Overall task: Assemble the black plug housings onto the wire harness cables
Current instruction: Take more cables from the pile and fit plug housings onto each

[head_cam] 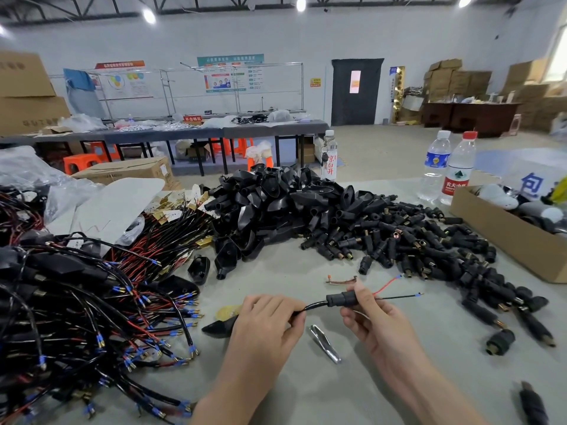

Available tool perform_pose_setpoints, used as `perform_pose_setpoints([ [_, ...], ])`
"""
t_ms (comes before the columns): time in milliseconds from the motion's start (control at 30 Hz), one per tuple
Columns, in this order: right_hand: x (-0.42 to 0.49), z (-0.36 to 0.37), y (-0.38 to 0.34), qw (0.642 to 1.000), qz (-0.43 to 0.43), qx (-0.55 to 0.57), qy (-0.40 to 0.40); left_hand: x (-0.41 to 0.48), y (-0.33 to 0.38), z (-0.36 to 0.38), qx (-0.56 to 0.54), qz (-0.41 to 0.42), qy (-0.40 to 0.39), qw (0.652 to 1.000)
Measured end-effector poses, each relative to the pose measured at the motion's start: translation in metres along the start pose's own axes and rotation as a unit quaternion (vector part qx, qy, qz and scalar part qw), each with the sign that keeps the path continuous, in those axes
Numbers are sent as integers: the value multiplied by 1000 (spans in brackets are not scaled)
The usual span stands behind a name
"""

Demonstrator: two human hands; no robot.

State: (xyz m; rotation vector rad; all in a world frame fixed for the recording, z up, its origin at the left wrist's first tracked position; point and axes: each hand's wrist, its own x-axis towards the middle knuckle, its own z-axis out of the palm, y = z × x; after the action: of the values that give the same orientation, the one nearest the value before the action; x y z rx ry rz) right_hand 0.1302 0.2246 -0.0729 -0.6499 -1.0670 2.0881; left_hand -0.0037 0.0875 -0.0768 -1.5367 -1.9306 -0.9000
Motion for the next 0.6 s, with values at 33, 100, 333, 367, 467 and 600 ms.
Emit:
perform_pose_setpoints([
  [33,0,0,0,1000,0,-1,0,0,0,0,-2,1,-3,1000],
  [100,1,-1,0,1000,-3,-7,-1,-1,-1,2,-10,-3,-10,1000],
  [333,-2,3,3,999,-13,-3,-50,-3,1,6,-43,-53,-16,998],
  [367,-3,4,4,999,-8,0,-53,-4,1,5,-47,-55,-13,997],
  [467,-3,6,5,998,7,9,-61,-4,0,6,-49,-50,-12,997],
  [600,-4,11,10,997,24,13,-72,-6,-3,10,-39,-31,-28,998],
])
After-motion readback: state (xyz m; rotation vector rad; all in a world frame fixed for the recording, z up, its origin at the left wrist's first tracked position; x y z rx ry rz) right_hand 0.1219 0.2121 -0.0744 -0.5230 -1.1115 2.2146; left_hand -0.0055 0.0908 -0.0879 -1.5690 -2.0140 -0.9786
